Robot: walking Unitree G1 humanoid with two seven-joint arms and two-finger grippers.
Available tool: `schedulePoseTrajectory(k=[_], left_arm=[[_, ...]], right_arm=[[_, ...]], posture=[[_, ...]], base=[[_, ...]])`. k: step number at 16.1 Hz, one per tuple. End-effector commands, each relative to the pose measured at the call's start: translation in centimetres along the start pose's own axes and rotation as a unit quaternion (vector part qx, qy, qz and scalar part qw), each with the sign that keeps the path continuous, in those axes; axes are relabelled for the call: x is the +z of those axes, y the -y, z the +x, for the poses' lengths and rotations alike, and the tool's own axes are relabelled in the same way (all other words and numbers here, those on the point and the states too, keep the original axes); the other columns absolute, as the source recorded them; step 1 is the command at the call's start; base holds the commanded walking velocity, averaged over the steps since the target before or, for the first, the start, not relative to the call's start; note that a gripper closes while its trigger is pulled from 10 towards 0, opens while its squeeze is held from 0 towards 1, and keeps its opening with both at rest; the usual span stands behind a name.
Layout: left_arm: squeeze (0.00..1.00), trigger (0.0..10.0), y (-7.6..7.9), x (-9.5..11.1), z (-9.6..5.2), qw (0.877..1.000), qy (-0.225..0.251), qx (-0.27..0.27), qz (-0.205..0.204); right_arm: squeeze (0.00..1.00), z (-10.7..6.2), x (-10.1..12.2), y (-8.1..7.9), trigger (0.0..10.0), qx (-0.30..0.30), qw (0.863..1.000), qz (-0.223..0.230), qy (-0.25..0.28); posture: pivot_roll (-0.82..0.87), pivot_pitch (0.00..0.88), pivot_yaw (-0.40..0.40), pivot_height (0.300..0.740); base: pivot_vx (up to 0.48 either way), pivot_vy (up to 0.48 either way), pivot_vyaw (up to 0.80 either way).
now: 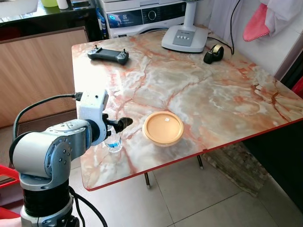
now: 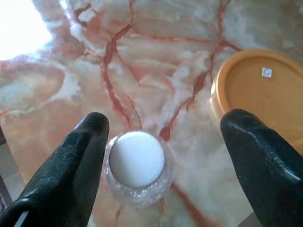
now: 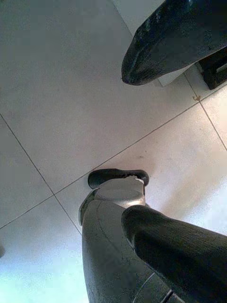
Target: Restocking fridge
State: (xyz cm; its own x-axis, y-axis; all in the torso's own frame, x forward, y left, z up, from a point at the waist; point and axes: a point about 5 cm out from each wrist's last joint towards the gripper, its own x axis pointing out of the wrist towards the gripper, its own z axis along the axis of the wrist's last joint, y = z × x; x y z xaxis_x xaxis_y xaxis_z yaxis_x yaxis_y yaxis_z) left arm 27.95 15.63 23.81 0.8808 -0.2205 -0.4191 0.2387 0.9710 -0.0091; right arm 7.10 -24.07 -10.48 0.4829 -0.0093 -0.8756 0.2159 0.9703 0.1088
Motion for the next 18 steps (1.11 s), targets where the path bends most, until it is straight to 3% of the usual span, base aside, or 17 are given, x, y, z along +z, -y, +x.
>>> schedulePoseTrajectory(k=[1, 15, 16, 17, 18], left_arm=[[0.00, 10.0, -0.1, 0.1, -0.5, 1.000, 0.000, 0.015, 0.011], [0.00, 10.0, -1.4, -1.0, 0.2, 0.998, -0.003, 0.059, -0.015], [0.00, 8.2, -1.4, -1.4, 0.3, 0.998, -0.007, 0.059, -0.019], [0.00, 4.0, -1.4, -1.6, 0.4, 0.998, -0.010, 0.060, -0.021], [0.00, 3.8, -1.4, -1.8, 0.5, 0.998, -0.011, 0.062, -0.022]], right_arm=[[0.00, -0.2, -0.7, 0.2, 10.0, -0.004, 1.000, 0.003, -0.013], [0.00, -0.2, -0.7, 0.3, 10.0, -0.004, 1.000, 0.000, -0.014], [0.00, -0.2, -0.7, 0.3, 10.0, -0.003, 1.000, 0.000, -0.013], [0.00, -0.2, -0.6, 0.3, 10.0, -0.003, 1.000, 0.000, -0.013], [0.00, -0.2, -0.6, 0.3, 10.0, -0.003, 1.000, 0.000, -0.013]], posture=[[0.12, 0.097, 0.001, 0.740], [0.11, 0.092, -0.006, 0.740], [0.11, 0.094, -0.005, 0.740], [0.11, 0.096, -0.006, 0.740], [0.11, 0.096, -0.006, 0.740]], base=[[0.000, 0.000, 0.00], [0.000, 0.000, 0.00], [0.000, 0.000, 0.00], [0.000, 0.000, 0.00], [0.000, 0.000, 0.00]])
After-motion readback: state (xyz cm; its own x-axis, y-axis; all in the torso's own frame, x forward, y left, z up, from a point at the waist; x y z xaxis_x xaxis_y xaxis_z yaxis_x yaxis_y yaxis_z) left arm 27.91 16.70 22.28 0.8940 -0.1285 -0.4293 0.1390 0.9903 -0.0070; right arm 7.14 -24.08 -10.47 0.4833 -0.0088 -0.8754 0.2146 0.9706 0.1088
